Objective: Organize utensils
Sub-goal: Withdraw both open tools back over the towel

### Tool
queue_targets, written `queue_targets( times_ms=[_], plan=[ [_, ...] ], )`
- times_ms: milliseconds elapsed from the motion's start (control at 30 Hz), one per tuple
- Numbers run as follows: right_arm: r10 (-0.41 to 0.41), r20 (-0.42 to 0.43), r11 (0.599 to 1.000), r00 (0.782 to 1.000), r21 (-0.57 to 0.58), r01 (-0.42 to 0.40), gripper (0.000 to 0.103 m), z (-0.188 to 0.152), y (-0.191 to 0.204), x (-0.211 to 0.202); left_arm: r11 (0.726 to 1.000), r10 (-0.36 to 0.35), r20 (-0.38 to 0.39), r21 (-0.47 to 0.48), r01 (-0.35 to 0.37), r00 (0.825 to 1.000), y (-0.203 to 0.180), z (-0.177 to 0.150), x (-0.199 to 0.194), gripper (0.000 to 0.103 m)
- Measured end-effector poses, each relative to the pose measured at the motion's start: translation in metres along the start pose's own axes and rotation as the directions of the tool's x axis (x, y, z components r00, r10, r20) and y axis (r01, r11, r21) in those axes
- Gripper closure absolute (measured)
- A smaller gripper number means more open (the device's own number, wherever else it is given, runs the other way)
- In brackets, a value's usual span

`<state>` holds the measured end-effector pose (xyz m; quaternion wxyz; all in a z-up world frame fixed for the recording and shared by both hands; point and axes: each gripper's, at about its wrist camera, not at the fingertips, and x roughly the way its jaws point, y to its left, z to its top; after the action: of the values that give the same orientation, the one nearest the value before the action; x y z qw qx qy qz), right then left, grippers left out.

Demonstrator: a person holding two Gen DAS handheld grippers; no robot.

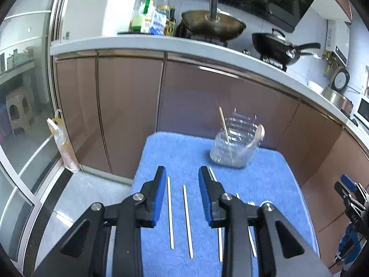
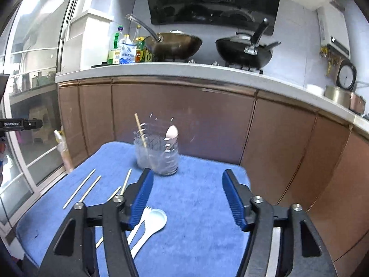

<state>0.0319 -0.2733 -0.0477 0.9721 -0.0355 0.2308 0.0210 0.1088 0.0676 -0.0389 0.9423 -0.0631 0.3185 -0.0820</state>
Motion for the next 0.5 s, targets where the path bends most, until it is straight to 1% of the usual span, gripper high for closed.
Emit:
queue_targets(
  times_ms=[67,200,300,333,400,433,500],
  plan=[
    [0.021,-0.028,1.000,0.999,0.009,-0.021,0.049,-0.005,-0.002,0.003,1.000,-0.008,-0.032,0.002,0.008,0.999,-0.002,-0.004,0.007,0.075],
    [0.062,-0.079,0.998,0.995,0.032,-0.060,0.052,-0.017,-0.007,0.015,0.999,-0.032,-0.100,0.010,0.033,0.995,-0.007,-0.013,0.027,0.075],
    [0.092,-0.124,0.995,0.988,0.045,-0.087,0.057,-0.028,-0.010,0.029,0.998,-0.051,-0.174,0.012,0.054,0.983,-0.012,-0.022,0.051,0.075],
    [0.108,-0.143,0.993,0.984,0.054,-0.101,0.059,-0.032,-0.011,0.035,0.998,-0.056,-0.206,0.010,0.059,0.977,-0.013,-0.025,0.062,0.075],
    [0.138,-0.179,0.990,0.974,0.067,-0.128,0.060,-0.037,-0.012,0.048,0.998,-0.060,-0.261,0.008,0.064,0.963,-0.014,-0.030,0.081,0.075],
    [0.153,-0.196,0.987,0.969,0.072,-0.141,0.060,-0.040,-0.012,0.054,0.998,-0.063,-0.294,0.002,0.067,0.954,-0.013,-0.032,0.093,0.076],
    [0.200,-0.247,0.979,0.948,0.089,-0.184,0.060,-0.047,-0.012,0.071,0.997,-0.079,-0.352,-0.017,0.078,0.933,-0.012,-0.035,0.113,0.076]
  ],
)
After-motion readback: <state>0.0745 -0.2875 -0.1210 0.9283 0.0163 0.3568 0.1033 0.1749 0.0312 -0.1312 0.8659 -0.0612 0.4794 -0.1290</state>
